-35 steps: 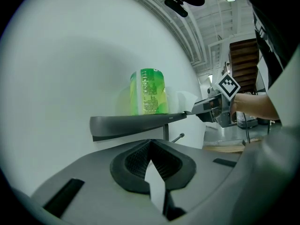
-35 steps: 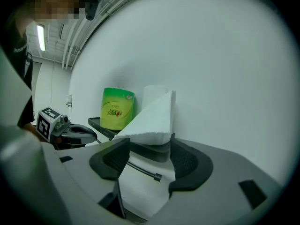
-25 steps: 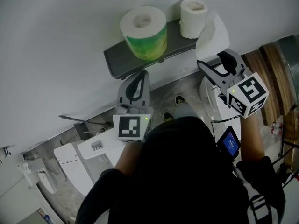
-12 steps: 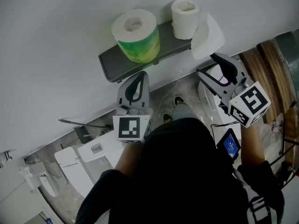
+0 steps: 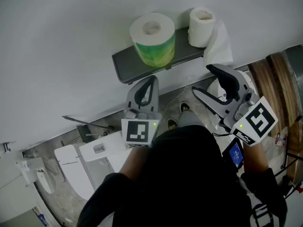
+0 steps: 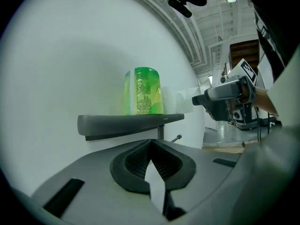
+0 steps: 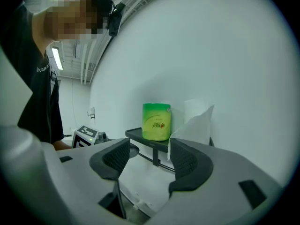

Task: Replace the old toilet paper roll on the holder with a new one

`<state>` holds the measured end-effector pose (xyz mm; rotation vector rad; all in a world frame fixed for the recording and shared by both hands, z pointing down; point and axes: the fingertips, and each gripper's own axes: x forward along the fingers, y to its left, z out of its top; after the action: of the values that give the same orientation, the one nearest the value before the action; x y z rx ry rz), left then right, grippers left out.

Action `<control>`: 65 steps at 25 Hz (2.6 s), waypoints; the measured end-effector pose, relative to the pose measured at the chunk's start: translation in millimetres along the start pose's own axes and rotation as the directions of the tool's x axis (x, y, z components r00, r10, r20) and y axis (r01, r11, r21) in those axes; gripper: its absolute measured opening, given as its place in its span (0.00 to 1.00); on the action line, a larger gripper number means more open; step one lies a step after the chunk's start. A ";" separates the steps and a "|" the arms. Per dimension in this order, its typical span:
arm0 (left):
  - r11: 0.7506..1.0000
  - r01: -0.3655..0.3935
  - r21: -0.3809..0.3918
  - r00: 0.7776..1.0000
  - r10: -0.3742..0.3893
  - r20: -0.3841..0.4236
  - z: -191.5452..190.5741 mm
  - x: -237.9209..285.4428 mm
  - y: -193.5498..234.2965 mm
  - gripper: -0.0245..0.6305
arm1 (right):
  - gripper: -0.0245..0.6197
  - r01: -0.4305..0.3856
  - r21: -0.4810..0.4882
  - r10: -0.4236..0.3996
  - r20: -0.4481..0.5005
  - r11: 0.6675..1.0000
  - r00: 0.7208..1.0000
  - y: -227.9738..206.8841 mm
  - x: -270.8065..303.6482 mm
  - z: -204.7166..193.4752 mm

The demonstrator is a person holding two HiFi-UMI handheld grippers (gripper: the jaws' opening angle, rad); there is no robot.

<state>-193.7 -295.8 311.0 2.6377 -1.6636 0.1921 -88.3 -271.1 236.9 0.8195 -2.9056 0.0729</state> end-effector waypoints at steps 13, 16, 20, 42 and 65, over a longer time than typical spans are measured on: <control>0.999 -0.050 0.000 0.999 0.050 0.006 0.7 -13.6 18.4 0.06 | 0.45 0.052 -0.031 -0.049 0.080 0.998 0.996 1.1 68.6 28.5; 0.998 -0.062 -0.005 0.998 0.062 0.001 -1.5 -18.4 24.0 0.06 | 0.51 0.090 -0.002 -0.090 0.086 0.996 0.992 -6.0 76.4 29.3; 0.997 -0.076 -0.008 0.997 0.076 -0.003 -2.8 -22.0 31.9 0.06 | 0.55 0.093 -0.025 -0.091 0.073 0.995 0.993 -4.5 89.6 31.5; 0.993 -0.111 -0.035 0.994 0.110 -0.011 -10.3 -31.5 58.6 0.06 | 0.60 0.145 -0.151 -0.148 -0.008 0.978 0.989 3.0 134.5 35.4; 0.999 -0.041 0.007 0.999 0.041 -0.011 -2.8 -31.8 17.9 0.06 | 0.59 0.251 -0.277 -0.173 0.278 0.927 0.945 11.5 23.7 147.6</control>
<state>-223.6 -274.8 309.3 2.6038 -1.7183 0.2128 -129.7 -285.3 93.5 1.1484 -2.9105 -0.5305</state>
